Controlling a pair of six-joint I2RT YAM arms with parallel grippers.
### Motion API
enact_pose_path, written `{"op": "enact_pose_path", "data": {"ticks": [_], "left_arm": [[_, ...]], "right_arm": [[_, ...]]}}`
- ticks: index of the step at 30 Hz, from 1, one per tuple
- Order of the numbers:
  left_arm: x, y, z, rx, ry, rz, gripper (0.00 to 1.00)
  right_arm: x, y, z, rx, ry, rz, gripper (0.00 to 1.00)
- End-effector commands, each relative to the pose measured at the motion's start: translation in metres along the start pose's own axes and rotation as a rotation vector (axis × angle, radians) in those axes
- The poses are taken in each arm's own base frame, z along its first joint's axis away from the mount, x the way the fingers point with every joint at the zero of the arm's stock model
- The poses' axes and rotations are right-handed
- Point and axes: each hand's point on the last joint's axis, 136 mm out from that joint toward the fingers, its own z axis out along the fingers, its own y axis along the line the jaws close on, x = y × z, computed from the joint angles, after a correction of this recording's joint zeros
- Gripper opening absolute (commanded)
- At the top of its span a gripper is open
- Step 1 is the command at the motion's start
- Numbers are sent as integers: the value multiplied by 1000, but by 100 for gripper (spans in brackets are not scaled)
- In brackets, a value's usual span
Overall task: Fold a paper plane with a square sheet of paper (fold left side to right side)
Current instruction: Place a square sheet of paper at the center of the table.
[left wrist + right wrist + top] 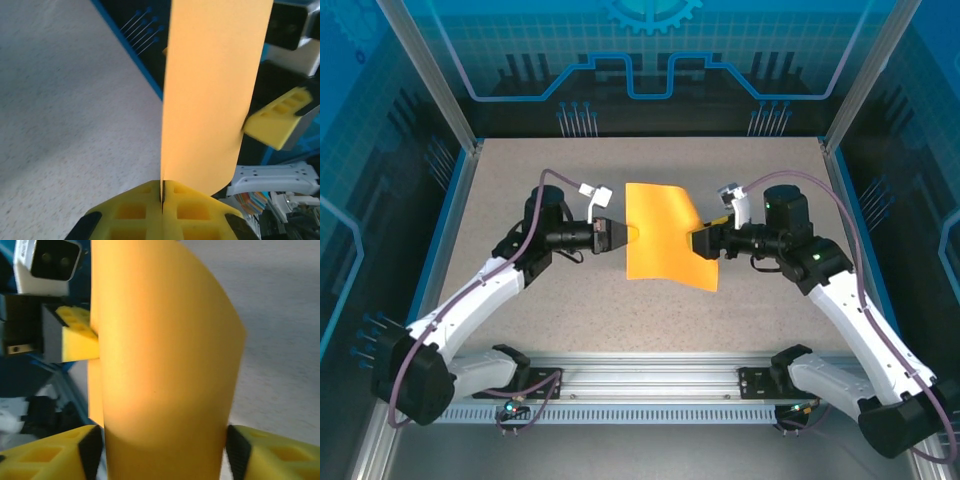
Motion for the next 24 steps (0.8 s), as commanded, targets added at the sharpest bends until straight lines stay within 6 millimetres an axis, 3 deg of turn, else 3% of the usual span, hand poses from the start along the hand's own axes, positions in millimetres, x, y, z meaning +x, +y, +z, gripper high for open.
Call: {"op": "enact_pose_path", "data": {"ticks": [1,7,13,14,19,24], "left_arm": [[15,35,8,-124,56,-74,0],[45,90,22,-255,128,-214,0],[81,140,31,-381,232,-320,0],[85,147,31,-398,251,-330,0],[106,176,28,-525,353,-367,0],[104,176,26,-542,371,-356,0]], "right_arm": [[17,-44,-7,225,23,58,77],[39,-70,-4,336,83,95,84],[56,-78,14,309,112,170,83],[66,-81,19,304,133,194,82],[87,-84,47,244,176,289,65],[104,-88,74,239,227,352,44]]}}
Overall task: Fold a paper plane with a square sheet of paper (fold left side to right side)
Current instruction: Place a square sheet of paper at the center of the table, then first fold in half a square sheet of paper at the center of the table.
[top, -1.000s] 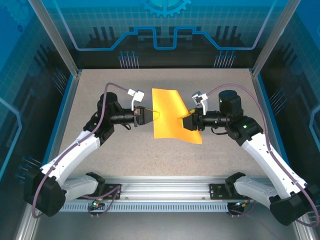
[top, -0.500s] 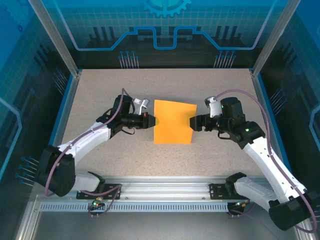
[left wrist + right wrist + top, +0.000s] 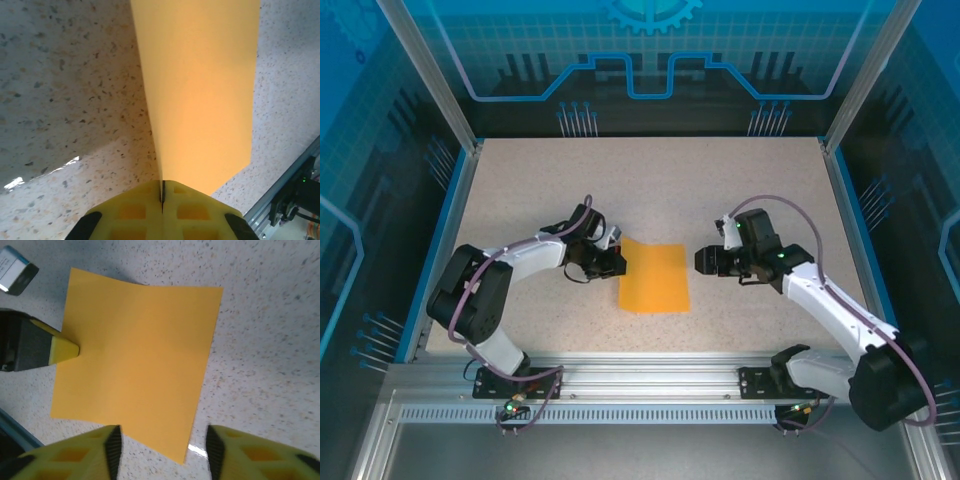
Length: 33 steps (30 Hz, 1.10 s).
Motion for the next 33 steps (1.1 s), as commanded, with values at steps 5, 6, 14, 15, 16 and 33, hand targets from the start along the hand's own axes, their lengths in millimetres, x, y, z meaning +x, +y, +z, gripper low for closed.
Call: {"op": "enact_pose_path", "data": {"ticks": [5,6,14,15,16,33], "left_arm": [[-4,-4,-8,-36,7,34,0],[-3,-4,-8,-38,10,34,1],[-2,-2,-10,-53,17,32,1],[-2,-3,-10,-52,17,33,2],[-2,-3,-10,-51,17,34,2],[-7,-52,-8,140,42,36,31]], "right_arm": [[-1,11,36,-28,51,55,26],[0,10,40,-18,60,60,23],[6,2,72,21,135,96,0],[7,2,76,22,145,96,0],[8,1,80,28,156,97,0],[46,-19,117,138,344,122,0]]}}
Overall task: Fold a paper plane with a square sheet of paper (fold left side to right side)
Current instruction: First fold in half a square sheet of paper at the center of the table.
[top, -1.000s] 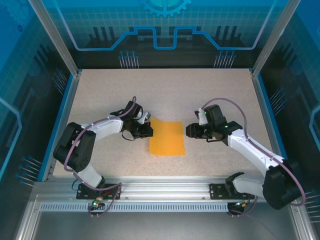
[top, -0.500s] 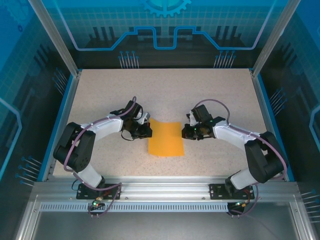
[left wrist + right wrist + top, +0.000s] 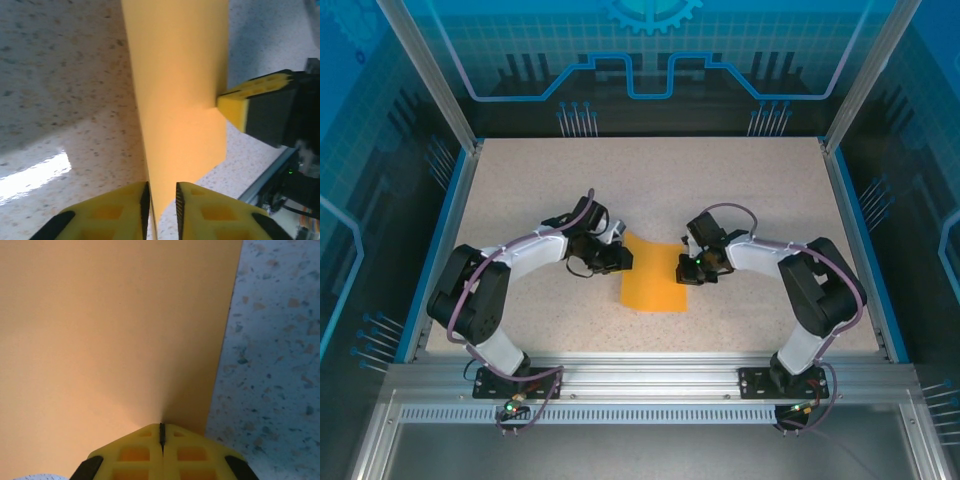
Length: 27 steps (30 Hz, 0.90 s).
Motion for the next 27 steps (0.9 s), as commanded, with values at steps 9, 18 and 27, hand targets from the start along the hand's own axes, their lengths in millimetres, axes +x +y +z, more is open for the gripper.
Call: {"op": "enact_pose_path", "data": {"ticks": [9,18,27], "left_arm": [[-4,-50,18,175,55,23,58],[-8,-55,39,169,76,24,65],[-10,-45,49,113,69,10,36]], "right_arm": [[7,-1,4,32,25,-6,0],[0,5,-1,10,-16,-24,0],[-11,23,-24,-60,-115,-67,1]]}}
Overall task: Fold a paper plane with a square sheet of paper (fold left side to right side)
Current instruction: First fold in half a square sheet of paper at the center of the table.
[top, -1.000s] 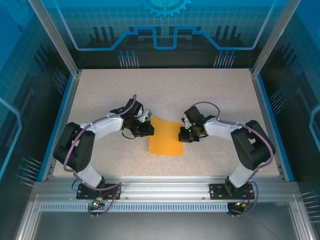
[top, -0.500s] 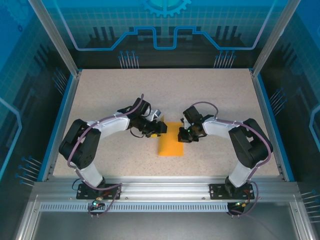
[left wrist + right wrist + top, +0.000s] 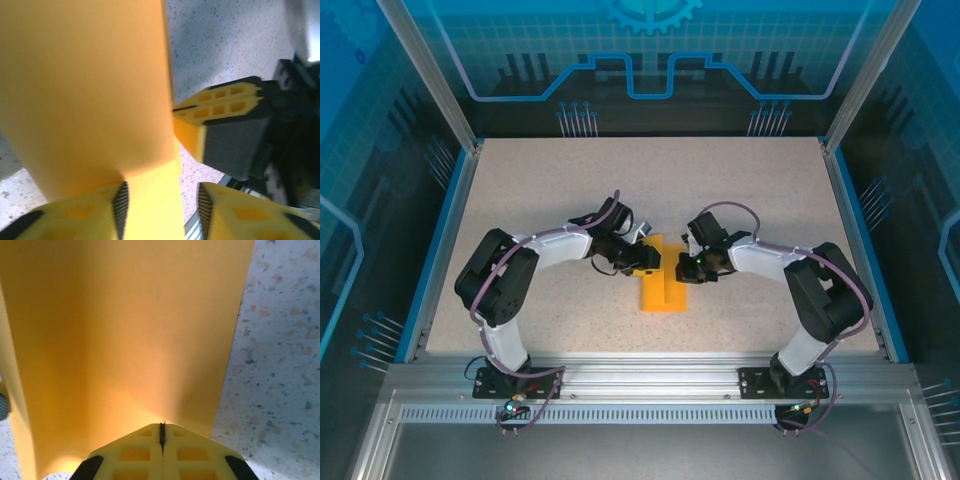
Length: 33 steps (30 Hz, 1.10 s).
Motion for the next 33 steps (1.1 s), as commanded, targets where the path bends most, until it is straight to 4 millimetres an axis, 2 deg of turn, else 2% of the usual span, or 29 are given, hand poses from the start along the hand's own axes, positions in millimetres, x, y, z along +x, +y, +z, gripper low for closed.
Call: {"op": "enact_pose_path", "data": {"ticks": [1,4,9,13,17,23,27,33], "left_arm": [[-5,-4,1,-20,-12,13,31],[-4,-1,2,-31,-13,14,21],[-4,0,2,-41,-13,13,13],[-4,0,3,-44,-14,14,11],[-3,1,4,-45,-11,12,10],[-3,0,3,-47,-11,15,10],[-2,0,3,-46,-8,16,10],[-2,-1,-1,-59,-16,25,12]], "right_arm": [[-10,18,-16,-50,-76,-45,3],[-14,23,-29,-67,-121,-56,12],[-19,34,-46,-146,-196,-58,27],[-17,46,-46,-243,-187,-56,43],[-16,55,-37,-292,-138,-50,48],[-14,59,-21,-322,-83,-30,46],[-13,62,-15,-341,-60,-25,32],[-12,52,-14,-287,-63,-16,7]]}}
